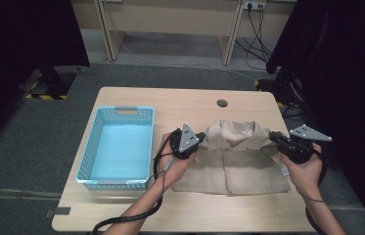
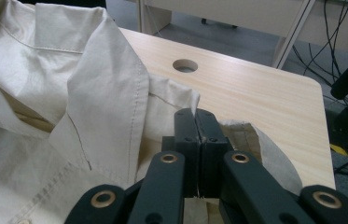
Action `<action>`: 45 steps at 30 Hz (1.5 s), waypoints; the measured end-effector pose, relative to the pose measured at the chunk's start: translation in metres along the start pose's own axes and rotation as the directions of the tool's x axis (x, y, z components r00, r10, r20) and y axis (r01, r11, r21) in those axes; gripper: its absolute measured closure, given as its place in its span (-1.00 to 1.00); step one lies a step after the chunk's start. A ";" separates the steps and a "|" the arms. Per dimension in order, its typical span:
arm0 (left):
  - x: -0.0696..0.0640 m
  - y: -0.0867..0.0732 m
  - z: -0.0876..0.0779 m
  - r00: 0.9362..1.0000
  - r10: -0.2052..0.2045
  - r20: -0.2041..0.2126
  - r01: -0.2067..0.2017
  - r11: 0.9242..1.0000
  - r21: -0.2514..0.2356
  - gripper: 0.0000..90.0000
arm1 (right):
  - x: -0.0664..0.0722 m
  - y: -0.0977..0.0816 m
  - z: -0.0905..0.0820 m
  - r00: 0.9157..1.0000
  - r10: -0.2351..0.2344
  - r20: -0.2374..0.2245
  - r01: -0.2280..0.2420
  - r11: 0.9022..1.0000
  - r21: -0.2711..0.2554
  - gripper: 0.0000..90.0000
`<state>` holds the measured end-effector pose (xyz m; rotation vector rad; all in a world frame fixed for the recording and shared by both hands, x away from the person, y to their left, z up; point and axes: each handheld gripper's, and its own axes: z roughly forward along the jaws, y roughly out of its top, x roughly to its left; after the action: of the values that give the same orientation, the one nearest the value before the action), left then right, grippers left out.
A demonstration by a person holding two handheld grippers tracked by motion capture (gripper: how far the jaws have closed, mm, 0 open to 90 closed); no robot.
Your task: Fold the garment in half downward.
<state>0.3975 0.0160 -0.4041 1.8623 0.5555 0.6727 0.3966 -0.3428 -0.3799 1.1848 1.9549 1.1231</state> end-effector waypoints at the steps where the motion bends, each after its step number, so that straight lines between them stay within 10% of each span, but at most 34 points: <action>1: -0.001 -0.002 0.000 1.000 0.000 0.004 0.000 1.000 0.003 0.96 | 0.000 -0.001 0.000 1.000 0.002 -0.001 -0.002 1.000 0.002 0.99; 45: -0.037 -0.049 -0.010 0.993 -0.014 0.117 0.002 0.995 0.102 0.90 | 0.019 -0.072 -0.019 0.997 0.013 -0.075 -0.002 0.989 0.148 0.96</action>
<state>0.3605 0.0164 -0.4541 1.9801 0.5285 0.5340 0.3440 -0.3505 -0.4349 1.2431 2.1244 1.0552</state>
